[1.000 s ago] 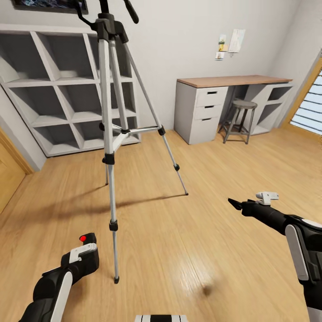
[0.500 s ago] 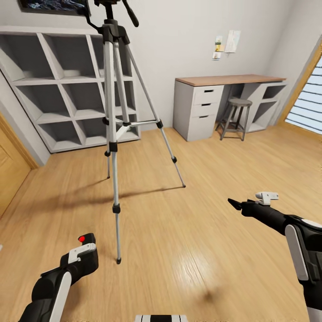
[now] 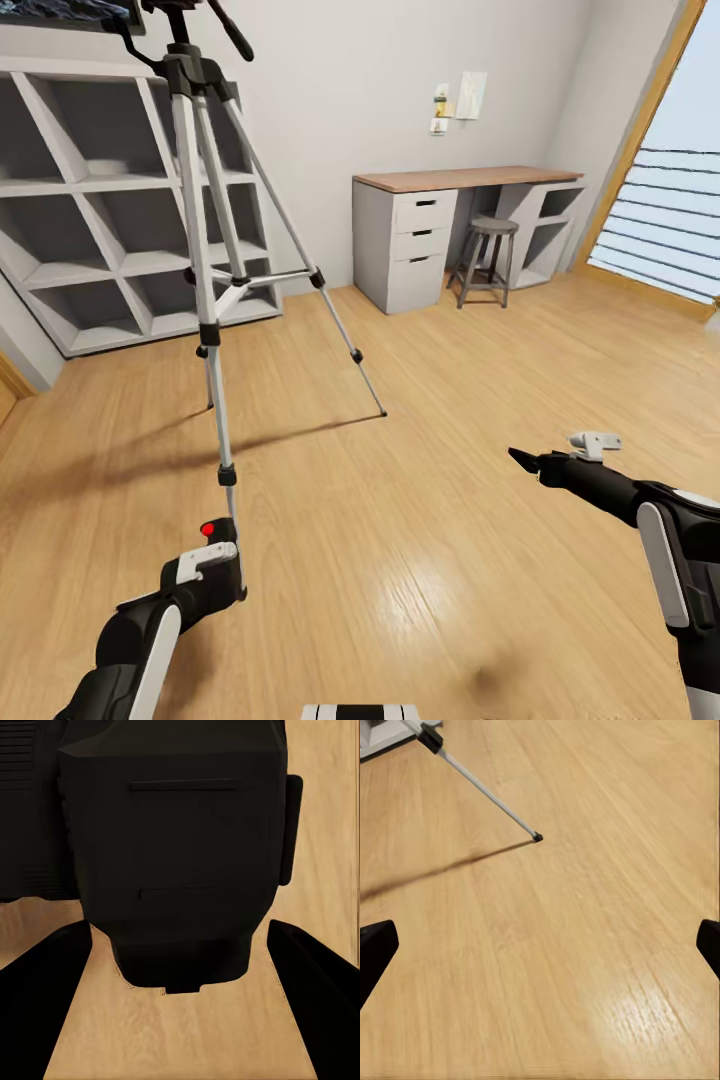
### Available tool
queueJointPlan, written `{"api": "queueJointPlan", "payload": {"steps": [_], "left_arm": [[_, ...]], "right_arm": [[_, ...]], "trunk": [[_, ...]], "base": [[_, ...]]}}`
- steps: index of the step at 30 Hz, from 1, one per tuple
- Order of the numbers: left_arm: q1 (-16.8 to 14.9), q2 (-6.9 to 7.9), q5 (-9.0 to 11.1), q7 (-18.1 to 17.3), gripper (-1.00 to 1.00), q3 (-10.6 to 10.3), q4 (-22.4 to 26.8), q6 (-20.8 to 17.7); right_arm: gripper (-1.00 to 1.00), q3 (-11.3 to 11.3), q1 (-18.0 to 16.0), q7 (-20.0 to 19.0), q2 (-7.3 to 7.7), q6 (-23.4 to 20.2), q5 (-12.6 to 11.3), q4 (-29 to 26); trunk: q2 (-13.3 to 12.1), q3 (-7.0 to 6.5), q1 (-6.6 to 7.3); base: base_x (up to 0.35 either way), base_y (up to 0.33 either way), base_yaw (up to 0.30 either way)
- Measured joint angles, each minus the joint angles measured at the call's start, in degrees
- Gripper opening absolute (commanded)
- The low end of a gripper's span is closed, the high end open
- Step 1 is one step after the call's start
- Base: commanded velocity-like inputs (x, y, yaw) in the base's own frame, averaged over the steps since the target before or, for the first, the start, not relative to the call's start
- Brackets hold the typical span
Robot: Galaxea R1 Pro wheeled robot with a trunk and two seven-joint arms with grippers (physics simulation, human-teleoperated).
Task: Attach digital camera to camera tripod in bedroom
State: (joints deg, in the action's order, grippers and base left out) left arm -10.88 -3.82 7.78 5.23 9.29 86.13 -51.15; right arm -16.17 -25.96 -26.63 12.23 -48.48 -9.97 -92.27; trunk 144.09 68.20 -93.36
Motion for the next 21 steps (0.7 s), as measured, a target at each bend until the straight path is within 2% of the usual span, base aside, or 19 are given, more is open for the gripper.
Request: {"api": "queueJointPlan", "payload": {"steps": [18,21], "left_arm": [[0.0,-0.02,0.0,0.0,-1.0,-0.5,-0.1,0.0],[0.0,-0.06,0.0,0.0,-1.0,-0.6,-0.1,0.0]], "right_arm": [[1.0,0.1,0.0,0.0,-0.02,-0.4,0.0,0.0],[1.0,0.1,0.0,0.0,-0.04,-0.5,0.0,0.0]], "trunk": [[0.0,-0.41,0.0],[0.0,-1.14,0.08]], "base": [[0.0,0.0,-0.26],[0.0,0.0,-0.26]]}}
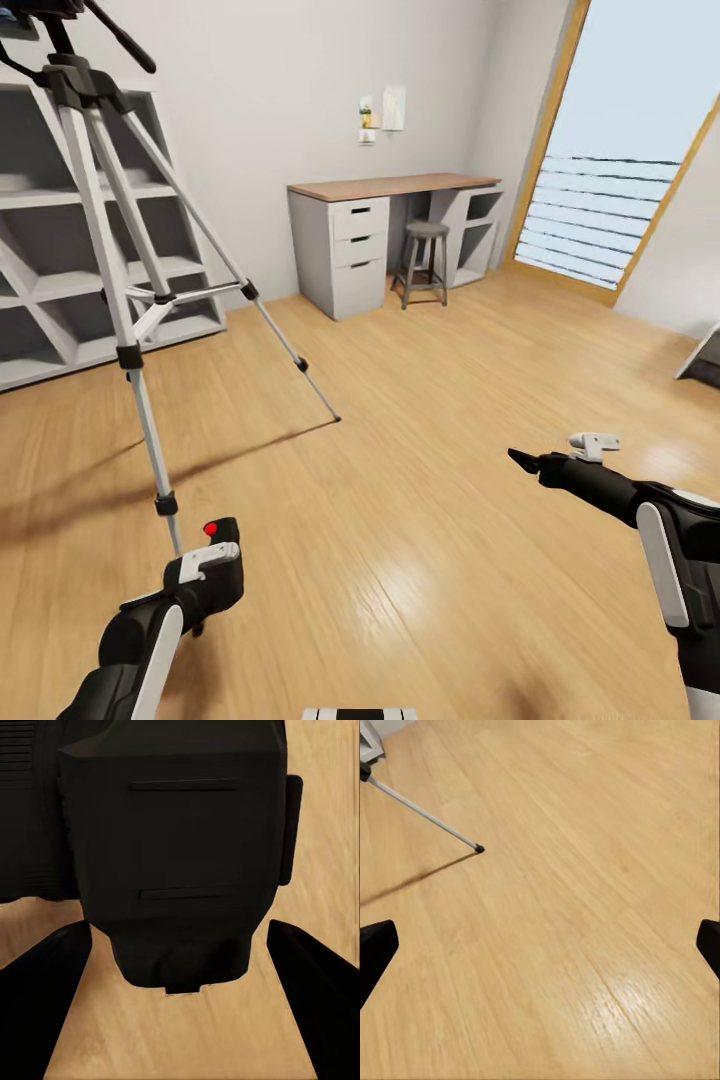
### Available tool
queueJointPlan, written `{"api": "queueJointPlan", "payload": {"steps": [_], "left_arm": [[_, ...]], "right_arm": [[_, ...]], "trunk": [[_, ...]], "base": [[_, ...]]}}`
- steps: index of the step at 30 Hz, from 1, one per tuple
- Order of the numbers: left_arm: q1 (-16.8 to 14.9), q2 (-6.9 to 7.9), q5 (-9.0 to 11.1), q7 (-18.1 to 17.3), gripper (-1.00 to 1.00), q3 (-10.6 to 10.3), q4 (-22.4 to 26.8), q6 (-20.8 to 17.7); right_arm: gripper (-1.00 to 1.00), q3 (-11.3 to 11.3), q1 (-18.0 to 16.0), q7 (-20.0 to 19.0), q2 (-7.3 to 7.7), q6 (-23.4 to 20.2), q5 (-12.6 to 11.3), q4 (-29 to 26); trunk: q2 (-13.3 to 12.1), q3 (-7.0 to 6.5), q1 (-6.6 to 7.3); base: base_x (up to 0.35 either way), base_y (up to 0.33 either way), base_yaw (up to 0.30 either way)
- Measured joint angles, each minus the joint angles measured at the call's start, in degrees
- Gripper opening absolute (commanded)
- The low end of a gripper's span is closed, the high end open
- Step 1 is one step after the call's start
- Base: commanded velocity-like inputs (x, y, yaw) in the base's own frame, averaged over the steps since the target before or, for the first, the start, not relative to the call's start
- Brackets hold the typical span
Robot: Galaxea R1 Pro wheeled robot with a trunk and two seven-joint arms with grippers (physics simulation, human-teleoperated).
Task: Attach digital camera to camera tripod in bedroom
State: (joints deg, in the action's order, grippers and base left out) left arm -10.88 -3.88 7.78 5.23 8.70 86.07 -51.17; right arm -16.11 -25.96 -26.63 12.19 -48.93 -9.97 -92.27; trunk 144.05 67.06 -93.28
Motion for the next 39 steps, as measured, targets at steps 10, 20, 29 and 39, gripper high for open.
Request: {"api": "queueJointPlan", "payload": {"steps": [10,20,29,39], "left_arm": [[-6.4,-1.61,1.6,-0.2,-1.0,-7.8,-0.9,-6.3],[-24.0,-4.01,3.4,-0.5,-1.0,-13.7,-17.6,-8.6],[-28.1,-4.29,8.7,-0.3,-1.0,-17.5,-23.6,-8.6],[-28.4,-4.38,13.2,0.2,-1.0,-18.3,-24.5,-8.1]], "right_arm": [[1.0,-0.4,-0.4,0.2,0.35,-1.3,0.4,0.1],[1.0,-0.6,-4.0,6.7,0.37,-10.8,6.5,1.0],[1.0,-0.5,-5.2,10.6,-0.06,-10.8,6.6,0.6],[1.0,-0.3,-5.3,10.0,-0.1,-10.8,6.6,0.2]], "trunk": [[-0.1,-2.31,0.26],[-0.3,-4.52,0.52],[-0.4,-6.52,0.75],[-0.5,-8.74,1.01]], "base": [[0.0,0.0,-0.089],[0.0,0.0,-0.002],[0.0,0.0,0.0],[0.0,0.0,0.0]]}}
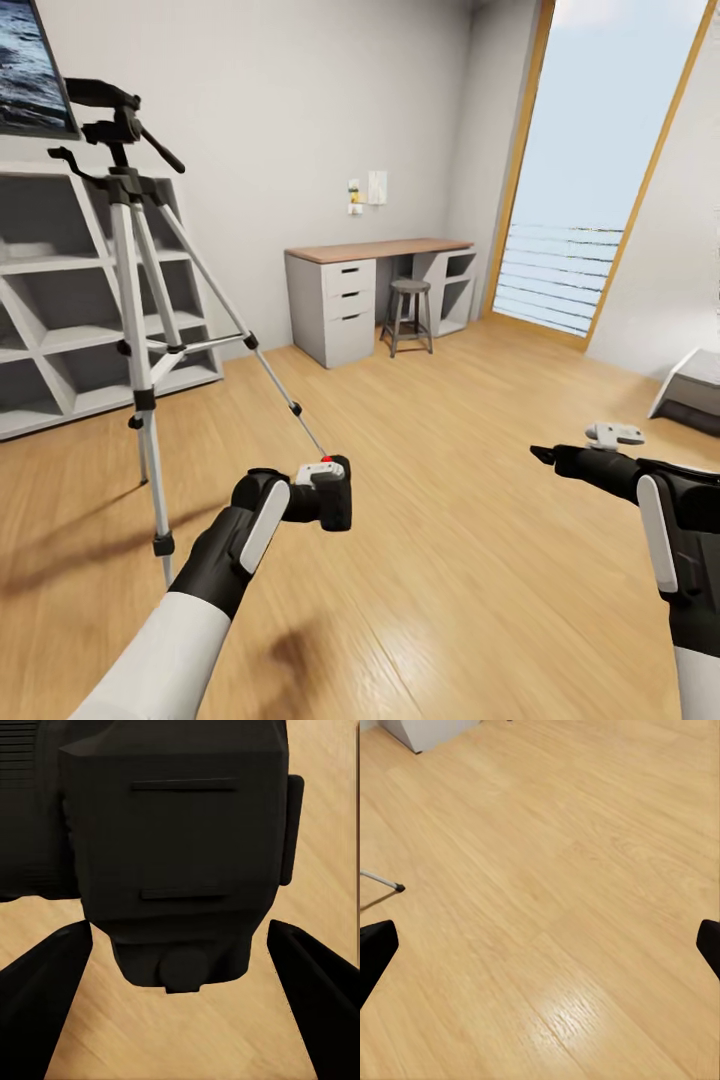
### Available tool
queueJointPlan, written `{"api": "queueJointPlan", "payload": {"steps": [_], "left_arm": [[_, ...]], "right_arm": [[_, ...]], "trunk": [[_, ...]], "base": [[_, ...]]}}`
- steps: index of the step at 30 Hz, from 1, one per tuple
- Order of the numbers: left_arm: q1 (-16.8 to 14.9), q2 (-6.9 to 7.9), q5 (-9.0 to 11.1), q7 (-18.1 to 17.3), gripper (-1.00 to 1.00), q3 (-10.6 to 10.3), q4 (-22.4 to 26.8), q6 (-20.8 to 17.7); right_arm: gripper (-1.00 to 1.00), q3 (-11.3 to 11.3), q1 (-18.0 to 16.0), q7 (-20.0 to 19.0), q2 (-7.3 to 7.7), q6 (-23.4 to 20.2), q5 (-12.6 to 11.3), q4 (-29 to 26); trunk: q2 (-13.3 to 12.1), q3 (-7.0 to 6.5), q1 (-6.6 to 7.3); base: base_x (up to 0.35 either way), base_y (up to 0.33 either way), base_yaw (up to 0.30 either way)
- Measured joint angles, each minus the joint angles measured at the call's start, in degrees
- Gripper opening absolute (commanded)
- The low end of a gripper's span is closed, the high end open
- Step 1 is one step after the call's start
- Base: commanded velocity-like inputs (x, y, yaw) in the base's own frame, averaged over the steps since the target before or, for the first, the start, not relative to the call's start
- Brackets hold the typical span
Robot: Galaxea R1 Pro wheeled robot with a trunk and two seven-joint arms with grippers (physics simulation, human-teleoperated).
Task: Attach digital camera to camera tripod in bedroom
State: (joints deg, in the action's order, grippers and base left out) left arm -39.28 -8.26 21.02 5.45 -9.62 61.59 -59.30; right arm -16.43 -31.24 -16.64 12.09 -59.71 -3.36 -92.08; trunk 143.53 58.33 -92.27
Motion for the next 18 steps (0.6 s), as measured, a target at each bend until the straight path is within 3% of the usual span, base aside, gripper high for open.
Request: {"api": "queueJointPlan", "payload": {"steps": [8,15,18], "left_arm": [[0.2,0.43,0.4,0.1,-1.0,-0.1,0.3,0.1],[-1.6,0.19,0.8,0.1,-1.0,-0.2,0.9,0.0],[-2.2,0.16,0.7,0.3,-1.0,-1.4,0.7,0.2]], "right_arm": [[1.0,0.3,0.0,-0.2,-0.11,0.0,0.0,-0.1],[1.0,0.2,0.1,-0.2,-0.26,0.0,0.1,-0.2],[1.0,0.2,0.1,-0.2,-0.32,0.0,0.1,-0.2]], "trunk": [[-0.1,-1.77,0.21],[-0.2,-3.33,0.39],[-0.2,-3.99,0.46]], "base": [[0.0,0.0,0.0],[0.0,0.0,0.0],[0.0,0.0,0.0]]}}
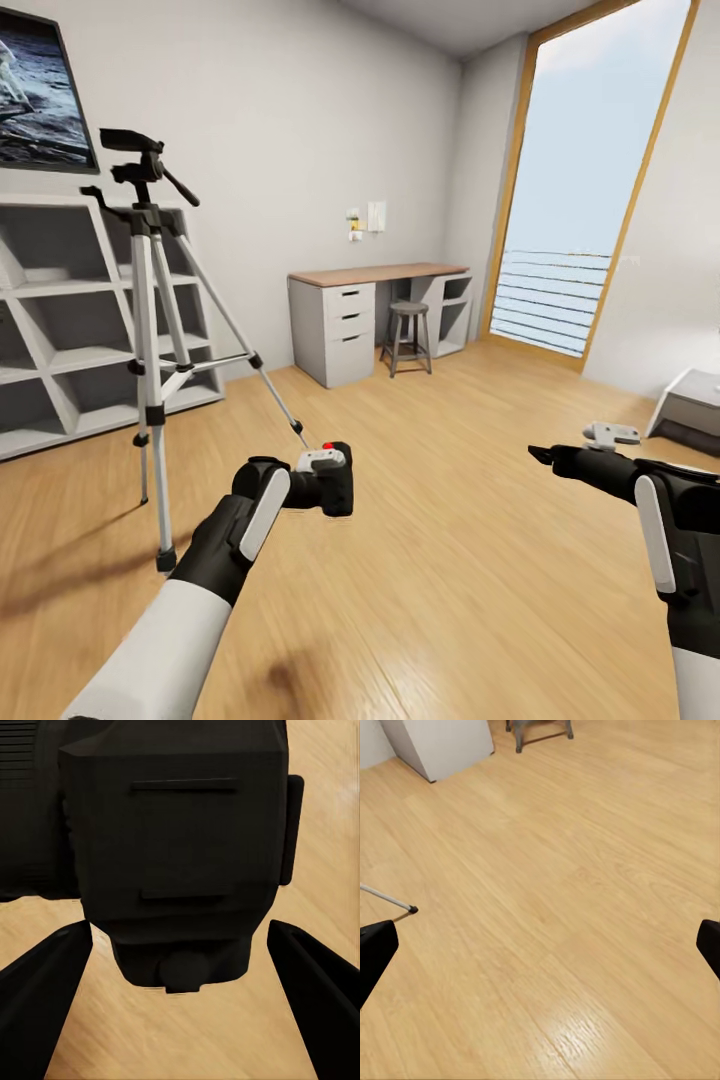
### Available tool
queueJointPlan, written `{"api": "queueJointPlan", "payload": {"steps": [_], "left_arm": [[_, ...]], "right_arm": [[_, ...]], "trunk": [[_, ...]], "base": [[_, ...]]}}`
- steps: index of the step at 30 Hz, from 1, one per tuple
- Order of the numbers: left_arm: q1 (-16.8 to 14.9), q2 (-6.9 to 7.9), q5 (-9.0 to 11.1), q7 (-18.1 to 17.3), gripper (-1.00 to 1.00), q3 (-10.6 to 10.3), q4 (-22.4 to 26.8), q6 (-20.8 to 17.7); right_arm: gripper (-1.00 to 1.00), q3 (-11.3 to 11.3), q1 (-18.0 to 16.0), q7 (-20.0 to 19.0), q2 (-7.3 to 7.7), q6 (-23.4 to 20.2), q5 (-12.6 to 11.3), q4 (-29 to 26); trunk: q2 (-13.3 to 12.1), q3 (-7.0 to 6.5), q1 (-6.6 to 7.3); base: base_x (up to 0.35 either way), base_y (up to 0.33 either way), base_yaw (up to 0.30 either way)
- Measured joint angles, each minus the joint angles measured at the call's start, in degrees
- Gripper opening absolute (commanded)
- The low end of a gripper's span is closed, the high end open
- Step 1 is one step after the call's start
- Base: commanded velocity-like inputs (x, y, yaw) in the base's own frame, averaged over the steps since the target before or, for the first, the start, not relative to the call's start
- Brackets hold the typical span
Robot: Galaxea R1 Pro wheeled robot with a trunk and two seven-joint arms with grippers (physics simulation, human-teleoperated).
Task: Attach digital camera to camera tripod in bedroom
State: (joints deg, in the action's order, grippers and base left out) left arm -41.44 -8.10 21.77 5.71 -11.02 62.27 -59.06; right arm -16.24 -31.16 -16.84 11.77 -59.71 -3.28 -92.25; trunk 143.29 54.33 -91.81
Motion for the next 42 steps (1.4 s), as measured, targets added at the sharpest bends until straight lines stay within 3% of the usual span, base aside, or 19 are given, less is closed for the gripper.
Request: {"api": "queueJointPlan", "payload": {"steps": [5,10,29,42], "left_arm": [[0.0,-0.1,0.3,-0.2,-1.0,-2.0,0.5,0.3],[0.2,-0.14,0.3,-0.2,-1.0,-3.0,0.6,0.3],[0.9,-0.17,0.3,-0.1,-1.0,-3.8,0.6,0.4],[0.9,-0.15,0.2,0.0,-1.0,-3.8,0.5,0.4]], "right_arm": [[1.0,0.2,0.1,0.0,-0.06,0.0,-0.1,0.0],[1.0,0.5,0.8,-0.1,-0.1,0.0,0.0,0.0],[1.0,0.5,1.5,0.0,-0.24,0.0,0.0,-0.1],[1.0,0.4,1.5,0.0,-0.26,0.0,0.0,0.0]], "trunk": [[-0.1,-1.11,0.13],[-2.1,-2.01,1.22],[-9.7,-5.37,5.39],[-14.9,-6.82,8.25]], "base": [[0.0,0.0,0.0],[0.0,0.0,0.0],[0.0,0.0,0.0],[0.0,0.0,0.0]]}}
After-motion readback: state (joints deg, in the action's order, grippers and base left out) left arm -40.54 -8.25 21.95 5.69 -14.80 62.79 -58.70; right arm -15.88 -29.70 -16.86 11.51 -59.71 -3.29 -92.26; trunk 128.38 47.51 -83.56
